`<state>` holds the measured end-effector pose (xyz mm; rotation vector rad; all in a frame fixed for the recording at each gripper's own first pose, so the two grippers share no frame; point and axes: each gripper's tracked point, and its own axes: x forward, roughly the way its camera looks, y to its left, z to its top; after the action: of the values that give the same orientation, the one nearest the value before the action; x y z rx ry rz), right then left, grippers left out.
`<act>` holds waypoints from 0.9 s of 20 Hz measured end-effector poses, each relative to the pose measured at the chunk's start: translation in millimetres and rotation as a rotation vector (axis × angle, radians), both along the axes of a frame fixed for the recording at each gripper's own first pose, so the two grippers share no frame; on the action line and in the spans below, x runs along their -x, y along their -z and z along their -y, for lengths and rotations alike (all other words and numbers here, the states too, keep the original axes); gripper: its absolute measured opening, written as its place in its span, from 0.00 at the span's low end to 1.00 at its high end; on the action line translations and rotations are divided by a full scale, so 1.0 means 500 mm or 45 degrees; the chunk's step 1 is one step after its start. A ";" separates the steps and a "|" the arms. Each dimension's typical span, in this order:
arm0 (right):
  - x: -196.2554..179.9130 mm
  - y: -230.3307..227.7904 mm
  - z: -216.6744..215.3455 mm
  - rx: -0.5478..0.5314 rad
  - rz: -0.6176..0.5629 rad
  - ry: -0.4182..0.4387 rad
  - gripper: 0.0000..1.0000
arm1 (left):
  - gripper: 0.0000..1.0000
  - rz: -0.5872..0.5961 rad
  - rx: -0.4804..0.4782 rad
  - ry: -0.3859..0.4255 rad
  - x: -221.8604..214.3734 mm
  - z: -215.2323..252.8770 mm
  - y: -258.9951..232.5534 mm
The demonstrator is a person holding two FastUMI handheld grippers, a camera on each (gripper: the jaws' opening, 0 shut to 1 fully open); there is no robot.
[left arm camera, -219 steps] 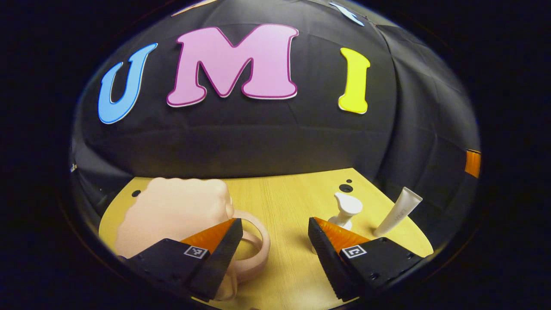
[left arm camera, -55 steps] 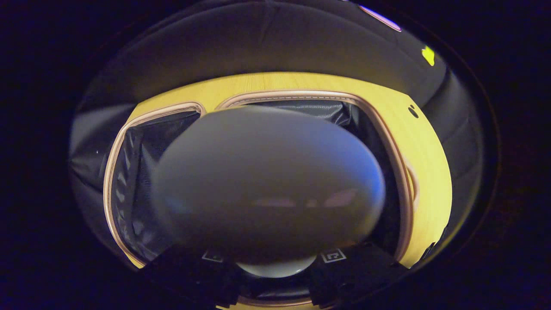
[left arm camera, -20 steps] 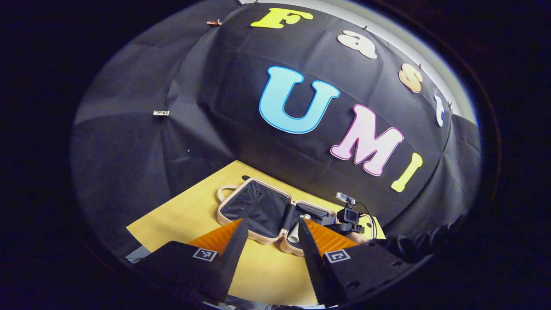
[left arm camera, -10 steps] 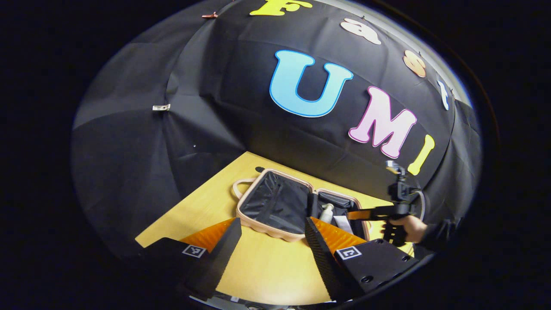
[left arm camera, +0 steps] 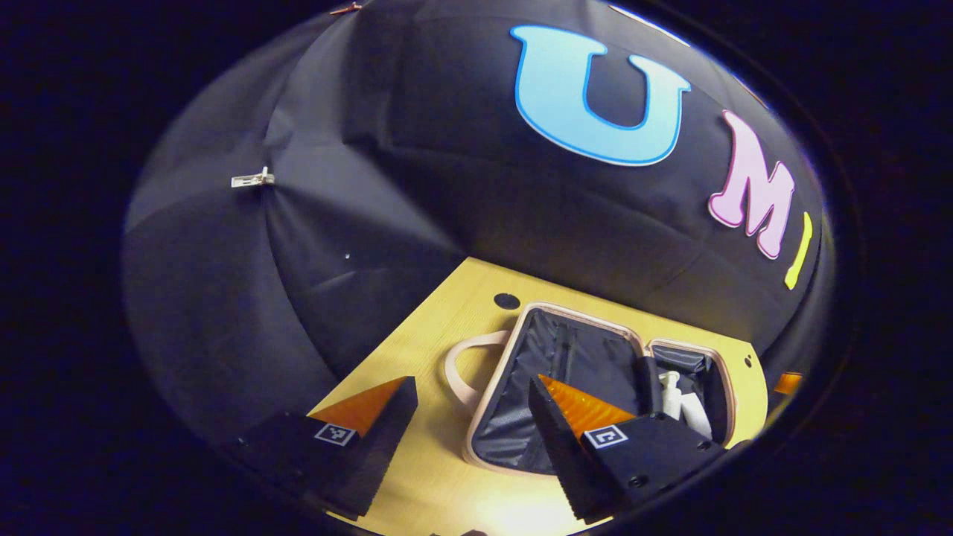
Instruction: First open the suitcase, pack the skin care products into it, and then close the suitcase.
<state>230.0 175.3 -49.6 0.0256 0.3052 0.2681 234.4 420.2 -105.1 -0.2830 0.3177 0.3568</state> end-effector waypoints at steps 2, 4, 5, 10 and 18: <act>0.018 -0.016 0.018 0.010 0.031 -0.014 0.98 | 0.95 -0.042 -0.008 -0.023 -0.055 -0.041 0.024; 0.039 -0.041 0.034 -0.047 0.064 -0.007 0.98 | 0.95 -0.118 0.016 -0.007 -0.095 -0.060 0.061; 0.053 -0.058 0.058 -0.066 0.091 0.012 0.98 | 0.95 -0.153 -0.009 -0.018 -0.109 -0.078 0.075; 0.110 -0.078 0.210 0.018 0.140 0.154 0.98 | 0.94 -0.250 0.034 0.005 -0.176 -0.122 0.135; 0.089 0.015 0.295 0.065 -0.020 0.254 0.98 | 0.65 -0.353 0.246 0.116 -0.216 -0.089 0.197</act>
<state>185.6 27.6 -57.2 0.0076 0.3223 0.0620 342.3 464.8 -203.6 -0.4082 0.6377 0.2756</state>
